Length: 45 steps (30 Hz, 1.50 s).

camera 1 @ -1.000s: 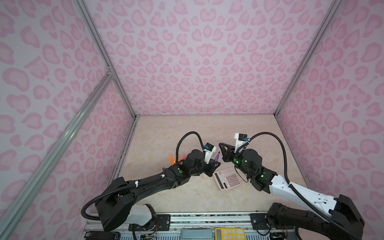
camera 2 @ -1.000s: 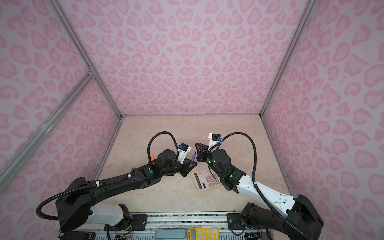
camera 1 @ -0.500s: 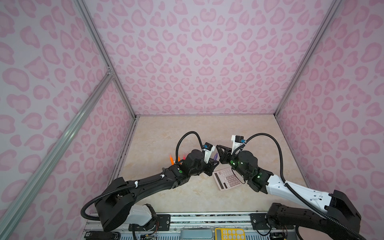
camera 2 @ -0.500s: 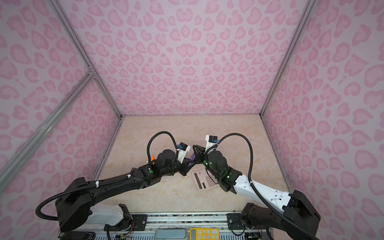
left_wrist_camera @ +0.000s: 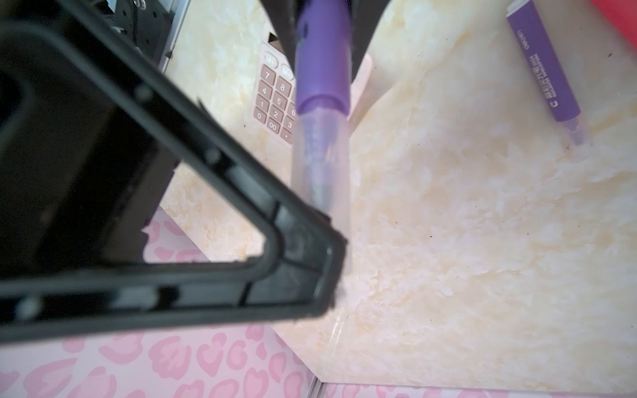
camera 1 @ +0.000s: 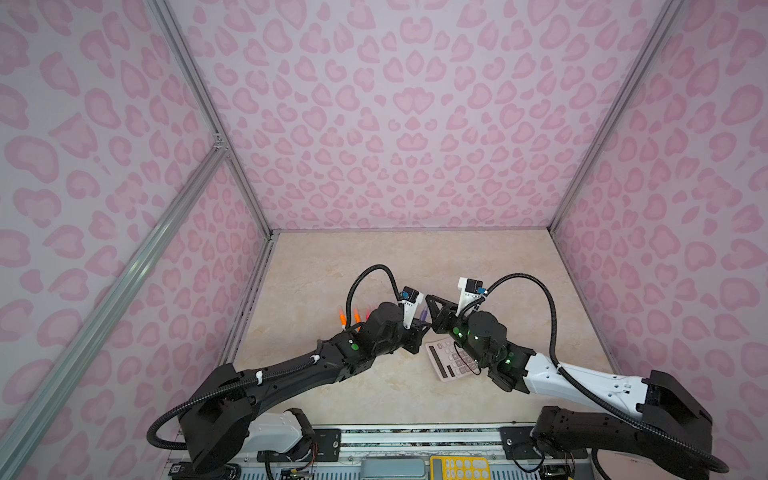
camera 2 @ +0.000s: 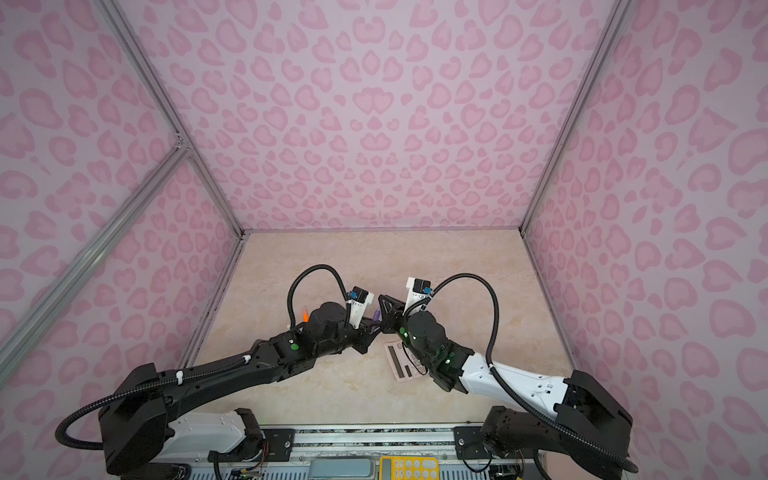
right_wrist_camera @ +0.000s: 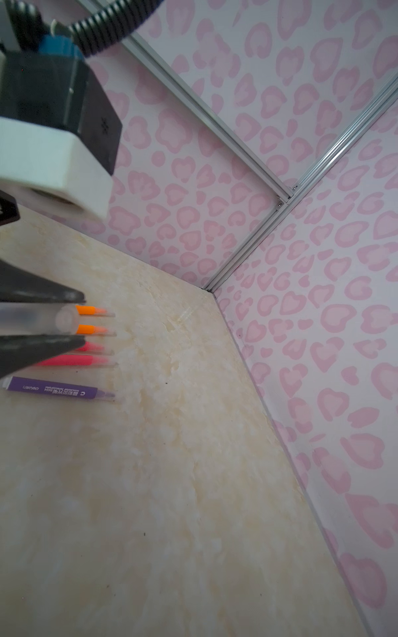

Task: Insert the pens into the pen caps
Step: 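Press the cap down onto the purple pen tip with the right gripper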

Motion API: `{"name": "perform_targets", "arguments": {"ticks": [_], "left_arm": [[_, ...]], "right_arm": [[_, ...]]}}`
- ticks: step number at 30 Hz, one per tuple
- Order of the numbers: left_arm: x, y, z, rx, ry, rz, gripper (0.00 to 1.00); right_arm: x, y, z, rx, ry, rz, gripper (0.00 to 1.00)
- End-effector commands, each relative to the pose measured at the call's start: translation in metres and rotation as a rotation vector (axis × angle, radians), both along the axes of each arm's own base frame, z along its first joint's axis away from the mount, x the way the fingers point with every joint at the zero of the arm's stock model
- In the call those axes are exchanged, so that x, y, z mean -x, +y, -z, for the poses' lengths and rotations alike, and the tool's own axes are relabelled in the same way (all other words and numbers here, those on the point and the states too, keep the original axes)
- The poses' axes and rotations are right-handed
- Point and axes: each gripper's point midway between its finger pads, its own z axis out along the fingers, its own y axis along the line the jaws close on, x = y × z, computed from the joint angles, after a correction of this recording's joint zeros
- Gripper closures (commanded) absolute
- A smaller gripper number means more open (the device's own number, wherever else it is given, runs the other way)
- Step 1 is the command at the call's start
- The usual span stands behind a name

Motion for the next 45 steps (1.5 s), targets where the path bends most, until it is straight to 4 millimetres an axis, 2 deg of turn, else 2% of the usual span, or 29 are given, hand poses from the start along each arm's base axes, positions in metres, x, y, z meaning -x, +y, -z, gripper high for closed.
{"name": "perform_targets", "arguments": {"ticks": [1,7,13,20,27,30,33,36,39,45], "left_arm": [[-0.023,0.014,-0.012,-0.007,-0.058,-0.142,0.97],[-0.026,0.016,-0.009,-0.018,-0.056,-0.165,0.97],[-0.022,0.014,-0.014,0.004,-0.066,-0.139,0.97],[-0.014,0.007,-0.022,0.034,-0.077,-0.07,0.97],[-0.01,0.001,-0.017,0.032,-0.059,-0.035,0.97],[-0.01,-0.001,-0.016,0.03,-0.053,-0.028,0.97],[-0.01,-0.002,-0.016,0.031,-0.052,-0.025,0.97],[-0.009,-0.003,-0.016,0.032,-0.049,-0.015,0.97],[-0.007,-0.005,-0.014,0.032,-0.044,-0.002,0.97],[-0.005,-0.009,-0.013,0.032,-0.035,0.019,0.97]], "right_arm": [[0.008,0.002,0.018,0.012,0.049,0.013,1.0],[0.017,0.013,0.022,0.027,0.061,0.002,1.0],[0.019,0.014,0.02,0.04,0.047,-0.002,0.99],[0.018,0.013,0.011,0.062,0.009,-0.003,0.77],[0.008,0.002,0.002,0.105,-0.011,0.026,0.47],[0.003,-0.001,-0.001,0.114,-0.015,0.019,0.41],[-0.003,-0.005,-0.001,0.118,-0.006,0.02,0.4],[-0.01,-0.008,0.0,0.114,0.012,0.018,0.45],[-0.016,-0.006,0.002,0.119,0.031,0.003,0.54],[-0.026,0.004,-0.002,0.138,0.046,-0.037,0.56]]}}
